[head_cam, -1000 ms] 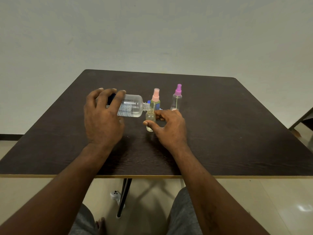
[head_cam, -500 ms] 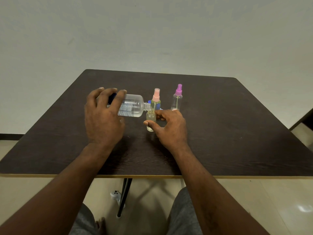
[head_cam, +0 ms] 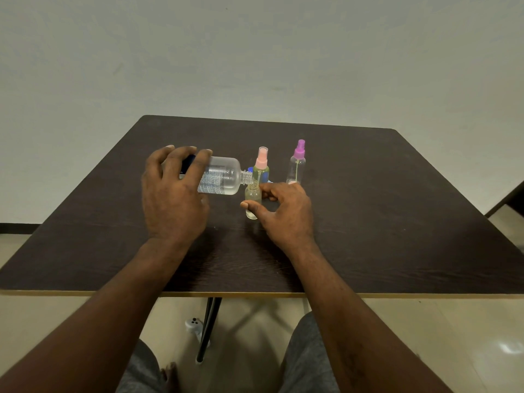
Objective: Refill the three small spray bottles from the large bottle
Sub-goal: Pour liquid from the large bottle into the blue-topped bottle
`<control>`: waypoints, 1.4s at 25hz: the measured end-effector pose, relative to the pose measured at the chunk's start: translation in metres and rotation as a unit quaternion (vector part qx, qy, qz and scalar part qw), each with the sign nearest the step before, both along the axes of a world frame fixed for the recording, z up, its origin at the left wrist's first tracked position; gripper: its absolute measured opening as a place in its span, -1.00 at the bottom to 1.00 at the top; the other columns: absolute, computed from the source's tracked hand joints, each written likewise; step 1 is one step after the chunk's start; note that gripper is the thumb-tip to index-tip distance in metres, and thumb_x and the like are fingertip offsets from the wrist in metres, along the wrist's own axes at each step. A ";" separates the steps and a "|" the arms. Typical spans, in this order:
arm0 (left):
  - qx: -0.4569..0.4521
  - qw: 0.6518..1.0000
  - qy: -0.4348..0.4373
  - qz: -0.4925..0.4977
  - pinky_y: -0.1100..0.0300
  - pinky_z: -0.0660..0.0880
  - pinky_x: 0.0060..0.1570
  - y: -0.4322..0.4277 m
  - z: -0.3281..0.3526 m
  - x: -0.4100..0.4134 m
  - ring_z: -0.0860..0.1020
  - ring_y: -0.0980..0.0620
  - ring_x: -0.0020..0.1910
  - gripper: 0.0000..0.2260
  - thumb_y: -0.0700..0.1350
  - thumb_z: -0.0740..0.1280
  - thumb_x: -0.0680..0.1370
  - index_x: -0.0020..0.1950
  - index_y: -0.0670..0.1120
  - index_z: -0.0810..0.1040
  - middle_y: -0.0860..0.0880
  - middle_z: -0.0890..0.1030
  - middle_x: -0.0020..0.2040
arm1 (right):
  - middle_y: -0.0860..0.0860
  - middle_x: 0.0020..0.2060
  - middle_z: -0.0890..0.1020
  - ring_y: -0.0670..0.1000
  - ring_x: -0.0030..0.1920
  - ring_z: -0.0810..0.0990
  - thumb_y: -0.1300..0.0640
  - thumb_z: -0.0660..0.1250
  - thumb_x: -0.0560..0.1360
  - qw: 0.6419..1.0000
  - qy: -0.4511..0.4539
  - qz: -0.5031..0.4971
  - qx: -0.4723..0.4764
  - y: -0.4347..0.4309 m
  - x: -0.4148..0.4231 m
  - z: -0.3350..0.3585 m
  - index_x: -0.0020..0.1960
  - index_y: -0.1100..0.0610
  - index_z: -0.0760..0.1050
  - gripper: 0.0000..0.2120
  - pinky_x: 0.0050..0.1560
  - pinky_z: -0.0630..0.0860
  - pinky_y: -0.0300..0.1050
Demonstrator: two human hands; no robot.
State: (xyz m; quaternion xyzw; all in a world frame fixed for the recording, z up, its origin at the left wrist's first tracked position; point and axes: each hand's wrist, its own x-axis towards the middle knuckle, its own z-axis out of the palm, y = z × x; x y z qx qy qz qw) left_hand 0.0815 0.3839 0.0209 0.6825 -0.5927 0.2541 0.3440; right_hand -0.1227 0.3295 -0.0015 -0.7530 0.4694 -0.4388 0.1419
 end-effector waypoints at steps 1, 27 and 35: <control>-0.001 1.000 0.001 -0.001 -0.23 0.47 0.29 0.000 0.000 0.000 0.33 -0.25 0.46 -0.37 -0.26 0.46 0.43 0.51 -0.03 0.49 -0.12 0.49 0.44 | -0.12 -0.04 0.73 -0.08 0.02 0.57 -0.26 0.53 0.40 1.000 0.001 0.000 -0.001 0.000 0.000 0.000 0.12 0.00 0.72 -0.57 0.07 0.61 0.08; 0.006 1.000 0.015 0.001 -0.22 0.48 0.30 0.000 -0.002 -0.001 0.31 -0.24 0.46 -0.34 -0.26 0.51 0.42 0.52 -0.02 0.47 -0.12 0.47 0.44 | -0.13 -0.06 0.72 -0.09 0.01 0.56 -0.24 0.56 0.39 1.000 -0.007 -0.002 -0.010 -0.002 0.000 -0.003 0.10 -0.02 0.72 -0.60 0.04 0.61 0.04; 0.003 1.000 0.011 0.001 -0.21 0.47 0.30 -0.002 -0.002 0.000 0.31 -0.23 0.46 -0.36 -0.26 0.48 0.43 0.51 -0.02 0.48 -0.11 0.48 0.45 | -0.12 -0.07 0.72 -0.10 0.00 0.55 -0.22 0.57 0.40 1.000 -0.007 0.000 -0.010 -0.001 0.000 -0.002 0.10 -0.01 0.72 -0.61 0.04 0.60 0.04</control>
